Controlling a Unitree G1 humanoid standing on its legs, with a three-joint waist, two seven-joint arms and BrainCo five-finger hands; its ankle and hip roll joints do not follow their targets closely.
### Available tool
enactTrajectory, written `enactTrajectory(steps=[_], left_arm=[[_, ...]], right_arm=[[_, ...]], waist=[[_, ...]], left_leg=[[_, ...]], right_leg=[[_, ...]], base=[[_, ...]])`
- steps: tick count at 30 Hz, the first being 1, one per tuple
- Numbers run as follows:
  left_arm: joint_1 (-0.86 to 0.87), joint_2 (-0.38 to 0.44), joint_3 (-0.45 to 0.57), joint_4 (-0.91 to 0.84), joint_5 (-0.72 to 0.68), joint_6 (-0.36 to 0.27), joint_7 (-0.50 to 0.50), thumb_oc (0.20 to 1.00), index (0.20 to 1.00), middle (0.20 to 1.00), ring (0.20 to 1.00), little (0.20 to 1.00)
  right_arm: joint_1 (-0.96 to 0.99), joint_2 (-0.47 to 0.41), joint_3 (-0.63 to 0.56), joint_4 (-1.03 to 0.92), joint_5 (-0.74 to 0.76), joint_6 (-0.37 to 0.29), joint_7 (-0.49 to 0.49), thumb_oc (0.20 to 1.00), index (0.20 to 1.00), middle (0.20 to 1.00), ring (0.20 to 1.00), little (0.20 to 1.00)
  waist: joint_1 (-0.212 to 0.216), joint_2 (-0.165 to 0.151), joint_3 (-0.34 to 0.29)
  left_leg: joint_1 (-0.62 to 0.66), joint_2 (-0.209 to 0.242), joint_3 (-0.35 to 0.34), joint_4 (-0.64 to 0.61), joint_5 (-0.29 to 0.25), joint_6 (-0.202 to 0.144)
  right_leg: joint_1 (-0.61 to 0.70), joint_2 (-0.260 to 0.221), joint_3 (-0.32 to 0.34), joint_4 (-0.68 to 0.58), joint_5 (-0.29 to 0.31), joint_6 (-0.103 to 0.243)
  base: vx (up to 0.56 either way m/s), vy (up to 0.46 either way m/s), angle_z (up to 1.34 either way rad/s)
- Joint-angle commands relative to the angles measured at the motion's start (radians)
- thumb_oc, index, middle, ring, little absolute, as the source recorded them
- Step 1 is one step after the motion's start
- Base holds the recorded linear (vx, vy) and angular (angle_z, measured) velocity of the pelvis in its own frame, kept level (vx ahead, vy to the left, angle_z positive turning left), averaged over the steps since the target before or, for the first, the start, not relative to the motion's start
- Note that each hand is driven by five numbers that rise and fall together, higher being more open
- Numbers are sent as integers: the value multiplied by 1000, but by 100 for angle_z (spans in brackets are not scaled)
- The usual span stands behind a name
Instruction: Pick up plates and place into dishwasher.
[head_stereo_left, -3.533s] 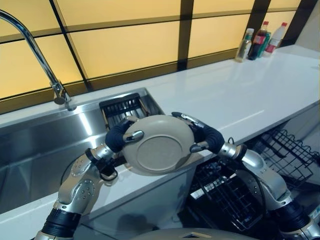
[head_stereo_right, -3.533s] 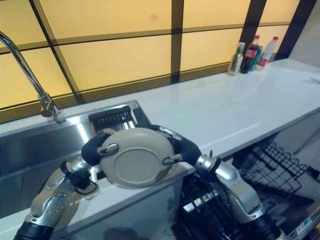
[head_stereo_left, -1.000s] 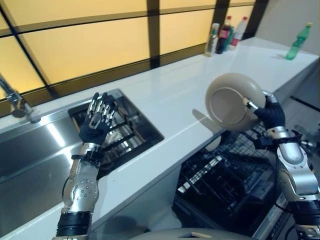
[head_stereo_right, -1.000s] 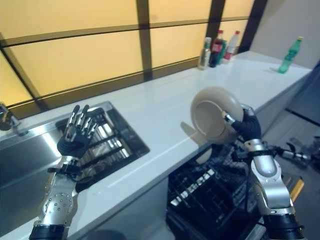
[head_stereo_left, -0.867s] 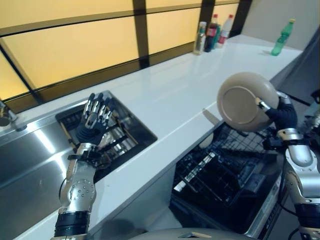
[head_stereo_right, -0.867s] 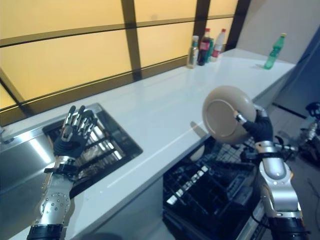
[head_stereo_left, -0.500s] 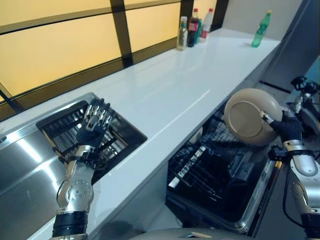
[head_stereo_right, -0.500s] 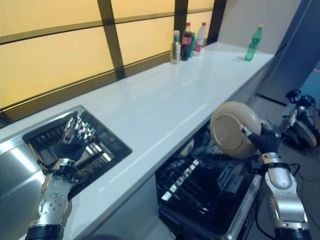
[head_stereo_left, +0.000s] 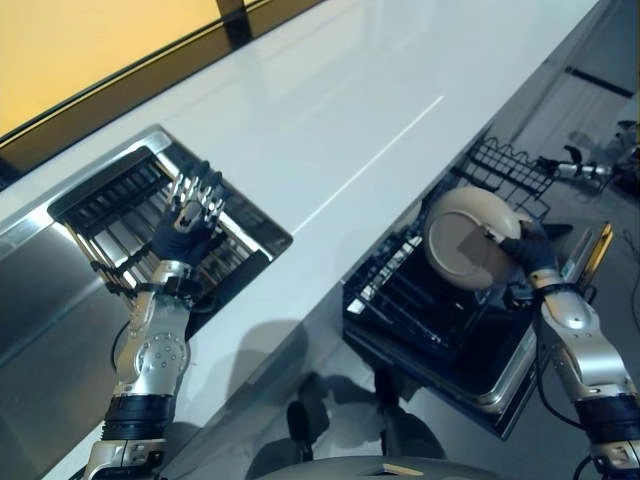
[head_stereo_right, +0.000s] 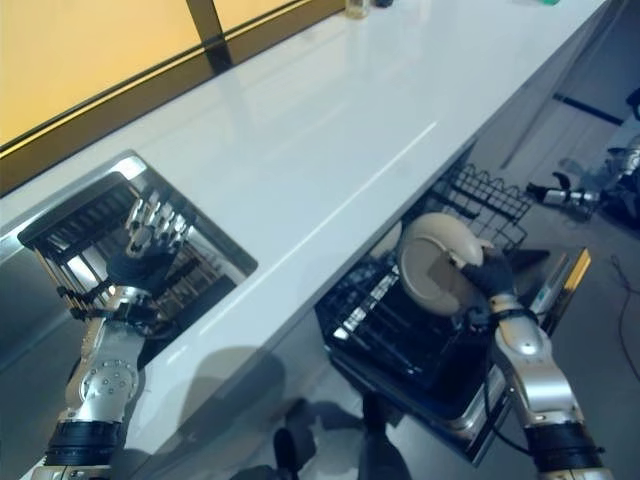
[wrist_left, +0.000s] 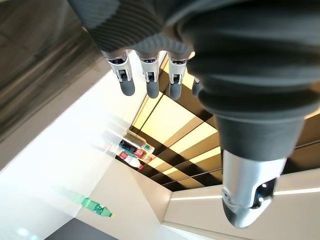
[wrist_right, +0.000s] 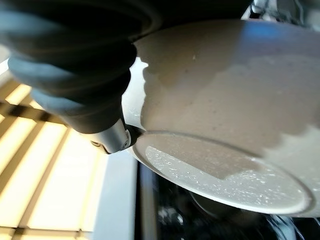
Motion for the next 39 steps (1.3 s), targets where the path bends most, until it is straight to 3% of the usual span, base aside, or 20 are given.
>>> enactTrajectory(steps=[1,8,14,26,32,39], left_arm=[[-59,28,-51,69,-9,-102,-1,1000,1000,1000,1000,1000],[-92,43,-77,63,-17,-142,17,1000,1000,1000,1000,1000],[-112,54,-87,54,-14,-139,20,1000,1000,1000,1000,1000],[-122,56,-97,49,-6,-144,27,1000,1000,1000,1000,1000],[-126,54,-110,44,-13,-161,30,1000,1000,1000,1000,1000],[-128,35,-122,37,-6,-178,30,1000,1000,1000,1000,1000]], right_arm=[[-165,-41,9,10,-10,-42,-19,200,200,200,200,200],[-199,-42,66,90,-65,-13,4,200,200,200,200,200],[-214,-84,112,135,-192,41,60,200,200,200,200,200],[-239,-149,138,171,-409,118,60,200,200,200,200,200],[-263,-185,170,155,-718,159,46,200,200,200,200,200],[-299,-183,224,165,-877,247,65,200,200,200,200,200]], waist=[[13,-15,94],[31,-9,155],[38,-12,185],[38,-10,224],[37,4,242],[38,21,257]], left_leg=[[-85,11,-100,2,-14,28],[-140,12,-111,7,12,27],[-164,15,-108,12,23,24],[-201,19,-113,29,31,24],[-222,16,-111,36,35,26],[-244,12,-110,42,40,27]], right_leg=[[0,-37,-68,80,-81,45],[-50,-42,-100,100,-71,37],[-71,-44,-121,108,-67,32],[-107,-37,-133,128,-66,25],[-129,-40,-139,141,-68,23],[-154,-44,-142,152,-69,23]], base=[[-53,-16,4],[-18,0,5],[2,-10,-1],[12,-24,0],[2,-1,2],[-3,10,4]])
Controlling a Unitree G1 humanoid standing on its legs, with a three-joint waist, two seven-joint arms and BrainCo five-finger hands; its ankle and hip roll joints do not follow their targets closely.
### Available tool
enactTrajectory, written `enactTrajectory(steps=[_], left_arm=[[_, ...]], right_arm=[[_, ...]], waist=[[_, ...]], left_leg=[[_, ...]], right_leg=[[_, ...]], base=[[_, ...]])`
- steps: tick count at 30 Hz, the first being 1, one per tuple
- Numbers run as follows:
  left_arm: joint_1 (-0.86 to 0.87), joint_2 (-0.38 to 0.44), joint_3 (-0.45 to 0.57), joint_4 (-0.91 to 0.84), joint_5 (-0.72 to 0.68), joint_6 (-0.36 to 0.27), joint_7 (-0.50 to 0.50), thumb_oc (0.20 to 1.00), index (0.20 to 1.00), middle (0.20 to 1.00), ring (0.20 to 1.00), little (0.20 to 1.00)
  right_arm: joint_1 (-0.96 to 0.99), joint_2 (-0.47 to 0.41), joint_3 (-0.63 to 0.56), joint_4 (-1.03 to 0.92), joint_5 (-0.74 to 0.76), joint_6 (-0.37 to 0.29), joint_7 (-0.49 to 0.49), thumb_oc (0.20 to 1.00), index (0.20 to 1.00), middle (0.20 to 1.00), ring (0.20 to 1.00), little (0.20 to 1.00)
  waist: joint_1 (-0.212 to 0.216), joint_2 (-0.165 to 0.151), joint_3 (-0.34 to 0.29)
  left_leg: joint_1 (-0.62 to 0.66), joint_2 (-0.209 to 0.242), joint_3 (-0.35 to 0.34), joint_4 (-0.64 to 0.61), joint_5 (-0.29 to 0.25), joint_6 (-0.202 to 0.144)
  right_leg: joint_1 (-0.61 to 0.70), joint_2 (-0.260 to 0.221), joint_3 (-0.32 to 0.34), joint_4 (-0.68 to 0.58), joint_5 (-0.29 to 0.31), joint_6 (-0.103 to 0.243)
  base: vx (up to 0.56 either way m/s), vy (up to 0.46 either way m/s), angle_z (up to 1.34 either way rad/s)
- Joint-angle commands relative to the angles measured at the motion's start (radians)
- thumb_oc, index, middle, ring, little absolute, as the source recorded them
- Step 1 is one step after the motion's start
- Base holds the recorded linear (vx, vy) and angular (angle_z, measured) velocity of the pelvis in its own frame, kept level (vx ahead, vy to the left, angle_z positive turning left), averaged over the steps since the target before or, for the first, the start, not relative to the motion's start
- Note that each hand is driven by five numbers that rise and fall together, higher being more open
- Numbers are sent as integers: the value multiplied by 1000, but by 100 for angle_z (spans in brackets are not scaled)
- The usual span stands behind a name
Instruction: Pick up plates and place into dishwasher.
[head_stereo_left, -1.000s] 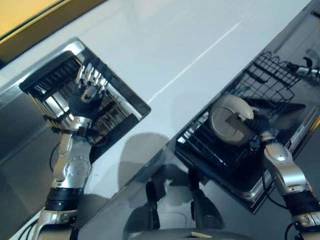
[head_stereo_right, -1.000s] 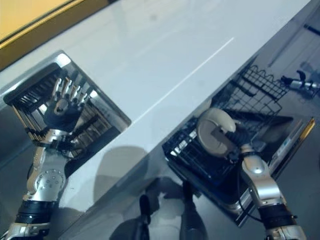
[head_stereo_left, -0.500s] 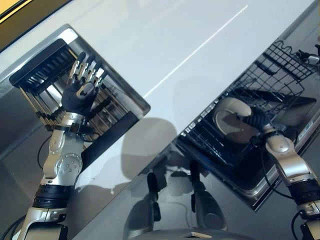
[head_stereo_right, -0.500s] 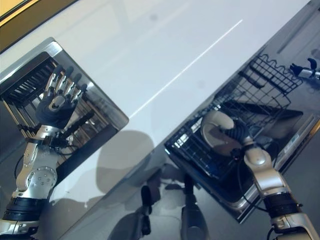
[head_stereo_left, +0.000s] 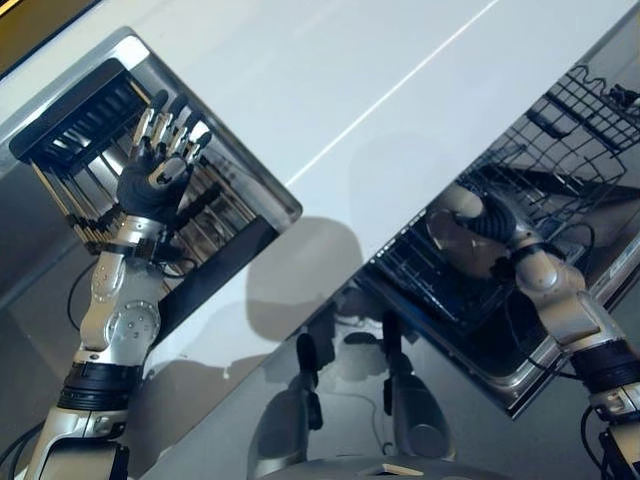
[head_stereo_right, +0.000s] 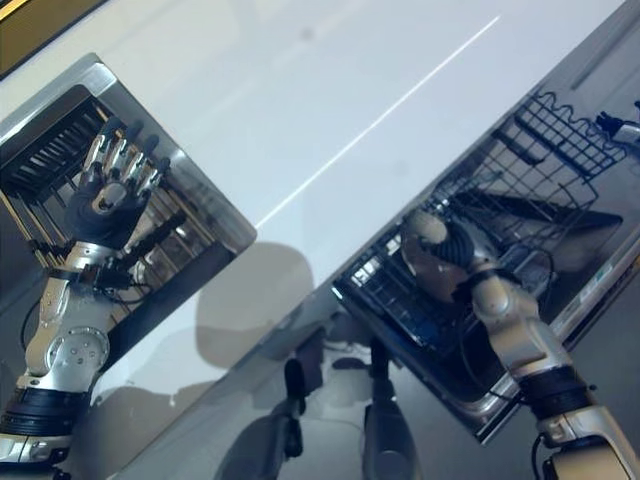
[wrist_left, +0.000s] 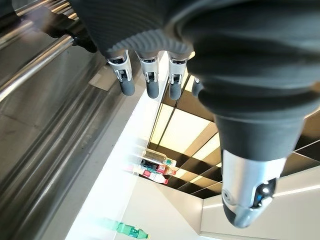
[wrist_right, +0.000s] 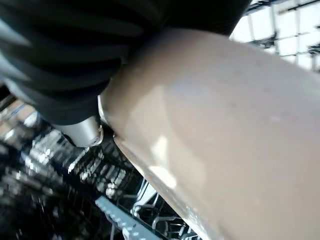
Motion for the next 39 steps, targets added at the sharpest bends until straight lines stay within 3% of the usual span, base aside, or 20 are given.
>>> enactTrajectory(steps=[1,10,17,24,25,26,27,39], left_arm=[[-31,-172,-64,64,-5,-77,-3,1000,1000,1000,1000,1000],[-44,-186,-79,68,-2,-97,1,1000,1000,1000,1000,1000],[-40,-183,-82,68,-13,-108,-9,1000,1000,1000,1000,1000],[-35,-172,-86,61,-30,-105,-9,1000,1000,1000,1000,1000],[-34,-172,-86,62,-32,-106,-12,1000,1000,1000,1000,1000],[-33,-174,-83,65,-33,-106,-17,1000,1000,1000,1000,1000],[-32,-175,-81,64,-33,-105,-19,1000,1000,1000,1000,1000],[14,-178,-29,50,-47,-66,-46,1000,1000,1000,1000,1000]], right_arm=[[-52,-54,18,107,-176,141,-9,200,200,200,200,200],[-108,-44,97,144,-314,180,58,200,200,200,200,200],[-140,-63,152,200,-503,198,88,200,200,200,200,200],[-146,-67,165,213,-466,218,68,200,200,200,200,200],[-148,-66,163,215,-457,217,65,413,413,413,413,413],[-147,-64,159,218,-452,215,64,809,809,809,809,809],[-142,-62,156,218,-446,218,60,1000,1000,1000,1000,1000],[-33,-45,53,209,-359,220,2,1000,1000,1000,1000,1000]], waist=[[13,-5,107],[15,12,127],[21,18,130],[25,18,122],[25,17,121],[26,16,117],[26,14,113],[26,-5,36]], left_leg=[[-117,13,-69,13,31,30],[-136,5,-76,5,43,32],[-139,2,-75,-3,52,32],[-134,1,-73,-14,53,34],[-130,1,-73,-16,52,34],[-126,0,-72,-18,51,34],[-123,0,-72,-18,49,34],[-58,3,-61,-23,23,33]], right_leg=[[-56,-35,-67,149,-98,38],[-79,-44,-74,152,-92,39],[-86,-49,-82,152,-88,41],[-86,-51,-84,148,-86,43],[-83,-52,-85,145,-86,44],[-80,-51,-86,142,-86,45],[-76,-51,-87,140,-86,45],[-8,-40,-92,120,-102,47]], base=[[0,0,0],[-11,13,1],[-6,7,1],[-7,5,1],[0,0,0],[-22,17,-5],[-19,17,-7],[-1,1,0]])
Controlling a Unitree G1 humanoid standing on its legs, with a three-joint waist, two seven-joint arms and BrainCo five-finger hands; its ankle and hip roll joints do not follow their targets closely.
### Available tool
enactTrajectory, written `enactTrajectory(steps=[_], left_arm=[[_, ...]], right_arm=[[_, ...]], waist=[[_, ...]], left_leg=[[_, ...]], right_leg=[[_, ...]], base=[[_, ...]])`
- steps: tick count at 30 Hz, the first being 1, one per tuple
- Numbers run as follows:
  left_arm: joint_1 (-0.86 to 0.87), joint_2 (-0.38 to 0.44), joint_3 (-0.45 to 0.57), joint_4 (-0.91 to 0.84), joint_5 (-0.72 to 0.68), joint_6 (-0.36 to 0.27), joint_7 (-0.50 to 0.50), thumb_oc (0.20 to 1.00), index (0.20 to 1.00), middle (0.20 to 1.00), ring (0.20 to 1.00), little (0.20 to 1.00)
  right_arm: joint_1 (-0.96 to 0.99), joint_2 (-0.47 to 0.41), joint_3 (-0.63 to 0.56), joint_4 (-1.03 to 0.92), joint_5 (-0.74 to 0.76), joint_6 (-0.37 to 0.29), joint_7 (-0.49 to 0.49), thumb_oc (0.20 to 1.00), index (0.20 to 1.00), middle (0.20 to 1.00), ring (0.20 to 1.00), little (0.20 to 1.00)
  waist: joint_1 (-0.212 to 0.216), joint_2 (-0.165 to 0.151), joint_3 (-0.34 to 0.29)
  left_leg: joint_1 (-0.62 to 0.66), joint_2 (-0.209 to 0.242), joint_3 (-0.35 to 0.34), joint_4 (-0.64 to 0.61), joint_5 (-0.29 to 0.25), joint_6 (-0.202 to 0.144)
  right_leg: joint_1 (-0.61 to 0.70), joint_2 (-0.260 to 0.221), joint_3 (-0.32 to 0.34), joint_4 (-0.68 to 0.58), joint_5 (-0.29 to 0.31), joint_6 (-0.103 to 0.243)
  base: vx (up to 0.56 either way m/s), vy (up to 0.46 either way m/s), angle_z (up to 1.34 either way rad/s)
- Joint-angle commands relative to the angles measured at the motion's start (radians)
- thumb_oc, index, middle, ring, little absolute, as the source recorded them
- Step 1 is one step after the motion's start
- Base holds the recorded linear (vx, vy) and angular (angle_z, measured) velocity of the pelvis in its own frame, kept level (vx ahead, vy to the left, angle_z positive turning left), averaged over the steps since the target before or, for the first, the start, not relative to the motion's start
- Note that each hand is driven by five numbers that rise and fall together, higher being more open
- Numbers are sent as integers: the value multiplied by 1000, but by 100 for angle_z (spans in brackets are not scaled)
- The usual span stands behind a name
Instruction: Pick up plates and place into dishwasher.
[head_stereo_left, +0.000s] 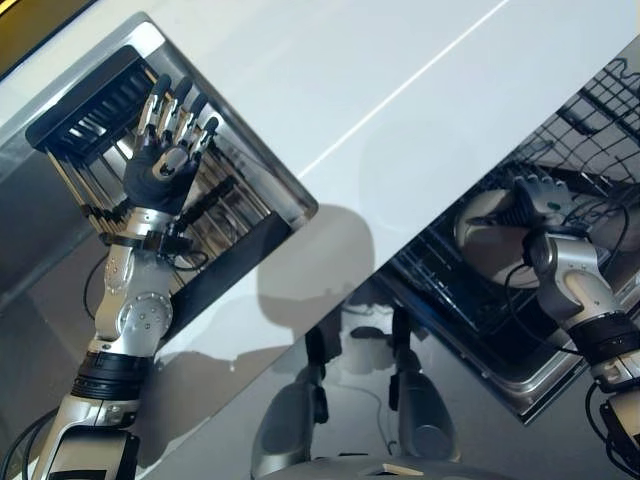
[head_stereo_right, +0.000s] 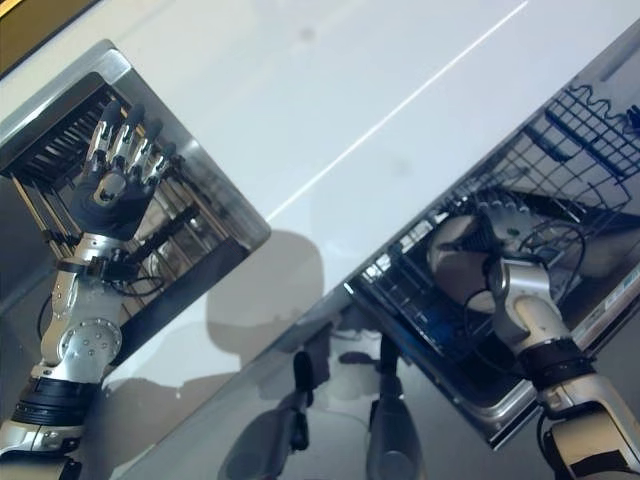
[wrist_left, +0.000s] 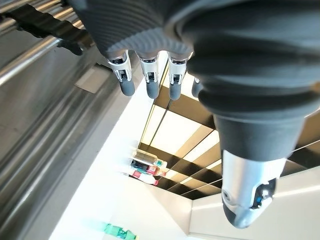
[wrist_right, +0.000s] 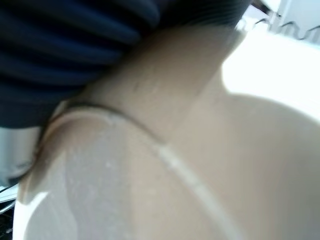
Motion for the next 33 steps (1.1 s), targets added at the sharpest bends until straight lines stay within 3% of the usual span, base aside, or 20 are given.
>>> enactTrajectory(steps=[1,17,24,31,33], left_arm=[[64,-143,10,33,-14,-24,-28,1000,1000,1000,1000,1000],[201,-187,105,24,-18,92,-93,1000,1000,1000,1000,1000],[256,-211,121,22,19,148,-88,1000,1000,1000,1000,1000],[320,-230,150,24,24,175,-114,1000,1000,1000,1000,1000],[338,-235,164,23,22,183,-109,1000,1000,1000,1000,1000]], right_arm=[[75,3,-13,9,39,8,12,1000,1000,1000,1000,1000],[340,78,-161,-12,59,-21,-29,1000,1000,1000,1000,1000],[429,125,-283,-128,160,-97,-198,1000,1000,1000,1000,1000],[504,175,-397,-249,277,-201,-324,1000,1000,1000,1000,1000],[521,207,-431,-284,368,-240,-365,1000,1000,1000,1000,1000]], waist=[[-1,-21,22],[-10,-66,-142],[-19,-88,-221],[-28,-84,-267],[-34,-79,-284]], left_leg=[[-63,20,-47,-10,10,25],[73,29,-49,-13,-27,20],[133,38,-48,-13,-48,19],[176,42,-40,-13,-76,19],[191,44,-35,-13,-84,18]], right_leg=[[-9,-20,-28,118,-118,46],[151,5,-10,79,-150,41],[216,17,7,64,-157,46],[260,17,16,46,-166,53],[274,15,17,43,-171,55]], base=[[0,0,0],[60,-3,-3],[124,-13,-4],[77,30,0],[90,43,-2]])
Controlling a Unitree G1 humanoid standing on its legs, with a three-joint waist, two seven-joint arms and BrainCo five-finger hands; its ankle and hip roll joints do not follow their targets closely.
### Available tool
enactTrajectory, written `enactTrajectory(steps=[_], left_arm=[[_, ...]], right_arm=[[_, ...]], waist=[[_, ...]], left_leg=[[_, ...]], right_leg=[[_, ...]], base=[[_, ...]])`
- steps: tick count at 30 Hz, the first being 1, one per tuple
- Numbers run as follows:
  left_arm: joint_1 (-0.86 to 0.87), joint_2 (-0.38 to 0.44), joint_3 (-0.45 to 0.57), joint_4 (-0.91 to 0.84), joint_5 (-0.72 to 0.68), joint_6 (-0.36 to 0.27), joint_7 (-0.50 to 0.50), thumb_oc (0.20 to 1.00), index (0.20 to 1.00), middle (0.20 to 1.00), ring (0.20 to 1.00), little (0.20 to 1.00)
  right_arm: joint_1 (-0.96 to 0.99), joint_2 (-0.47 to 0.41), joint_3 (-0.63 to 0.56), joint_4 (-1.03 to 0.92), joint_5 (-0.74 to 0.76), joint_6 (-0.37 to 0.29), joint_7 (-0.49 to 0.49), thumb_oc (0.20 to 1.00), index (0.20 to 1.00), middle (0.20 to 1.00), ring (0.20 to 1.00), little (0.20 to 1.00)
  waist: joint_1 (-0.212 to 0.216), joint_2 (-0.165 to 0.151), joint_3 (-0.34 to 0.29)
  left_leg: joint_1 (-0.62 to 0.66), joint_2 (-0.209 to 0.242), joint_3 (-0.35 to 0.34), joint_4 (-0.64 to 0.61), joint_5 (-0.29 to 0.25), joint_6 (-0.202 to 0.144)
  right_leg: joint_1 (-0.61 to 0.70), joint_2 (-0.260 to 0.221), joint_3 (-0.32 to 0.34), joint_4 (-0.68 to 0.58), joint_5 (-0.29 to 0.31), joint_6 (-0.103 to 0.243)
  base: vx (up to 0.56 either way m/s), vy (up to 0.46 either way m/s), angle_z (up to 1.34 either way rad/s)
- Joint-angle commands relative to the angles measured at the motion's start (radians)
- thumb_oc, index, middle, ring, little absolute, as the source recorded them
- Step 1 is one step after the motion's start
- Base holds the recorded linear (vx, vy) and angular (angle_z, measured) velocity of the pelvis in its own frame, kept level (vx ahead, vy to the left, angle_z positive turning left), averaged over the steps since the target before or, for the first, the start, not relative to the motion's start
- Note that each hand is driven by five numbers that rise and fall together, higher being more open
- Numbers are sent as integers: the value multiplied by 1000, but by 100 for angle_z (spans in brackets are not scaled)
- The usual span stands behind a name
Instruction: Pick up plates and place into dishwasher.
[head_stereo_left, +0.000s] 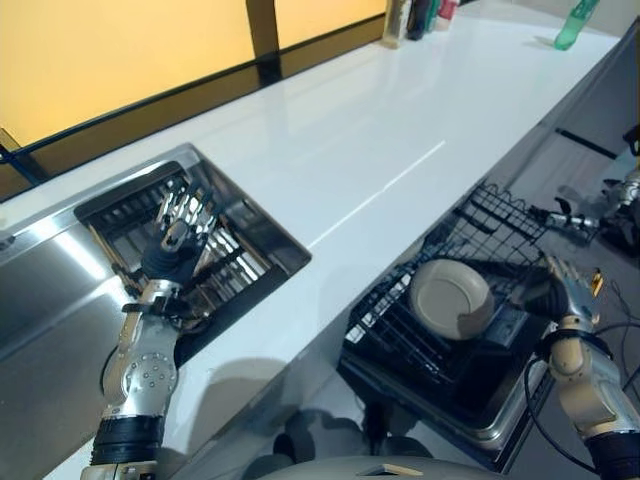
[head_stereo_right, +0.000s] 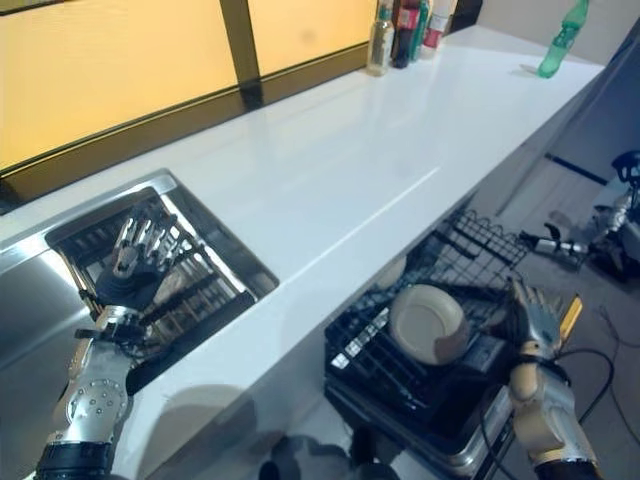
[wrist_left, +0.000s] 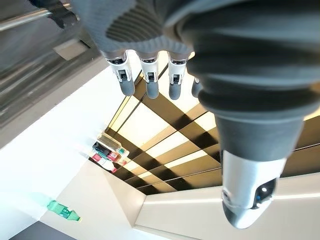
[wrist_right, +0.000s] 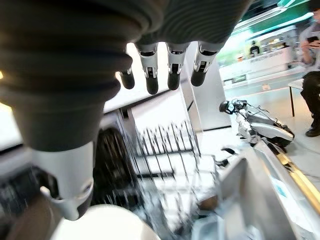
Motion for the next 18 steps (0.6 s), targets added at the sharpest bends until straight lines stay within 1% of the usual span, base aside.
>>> enactTrajectory(steps=[1,4,6,8,12,15,18], left_arm=[[40,-35,14,10,22,-7,-31,1000,1000,1000,1000,1000],[65,-45,34,16,23,-2,-37,1000,1000,1000,1000,1000],[82,-52,42,23,23,-2,-44,1000,1000,1000,1000,1000],[101,-59,49,22,24,-1,-49,1000,1000,1000,1000,1000],[146,-73,67,18,29,6,-62,1000,1000,1000,1000,1000],[155,-84,56,22,37,-1,-54,1000,1000,1000,1000,1000],[151,-91,33,35,41,-19,-48,1000,1000,1000,1000,1000]], right_arm=[[-24,15,-87,-78,128,-89,-110,1000,1000,1000,1000,1000],[8,67,-118,-106,203,-121,-148,1000,1000,1000,1000,1000],[28,98,-125,-109,266,-129,-153,1000,1000,1000,1000,1000],[50,127,-124,-106,319,-120,-127,1000,1000,1000,1000,1000],[101,188,-110,-76,496,-127,-35,1000,1000,1000,1000,1000],[108,213,-85,-38,638,-127,4,1000,1000,1000,1000,1000],[93,233,-58,19,702,-137,26,1000,1000,1000,1000,1000]], waist=[[-3,13,-25],[-12,22,-41],[-17,28,-48],[-21,33,-53],[-29,44,-53],[-32,55,-42],[-33,71,-25]], left_leg=[[-58,19,-34,5,-17,23],[-40,18,-29,5,-27,23],[-31,17,-26,5,-31,23],[-22,16,-25,5,-35,23],[-7,14,-21,5,-38,24],[-3,13,-24,5,-34,25],[-9,8,-31,5,-29,26]], right_leg=[[44,-14,9,44,-94,52],[57,-17,14,43,-100,55],[65,-20,14,43,-103,57],[71,-22,15,44,-107,57],[79,-32,12,50,-112,58],[77,-38,9,60,-116,57],[65,-46,7,73,-116,56]], base=[[90,45,-2],[83,49,-2],[90,57,-2],[85,53,-3],[91,53,-3],[68,55,-7],[41,75,-1]])
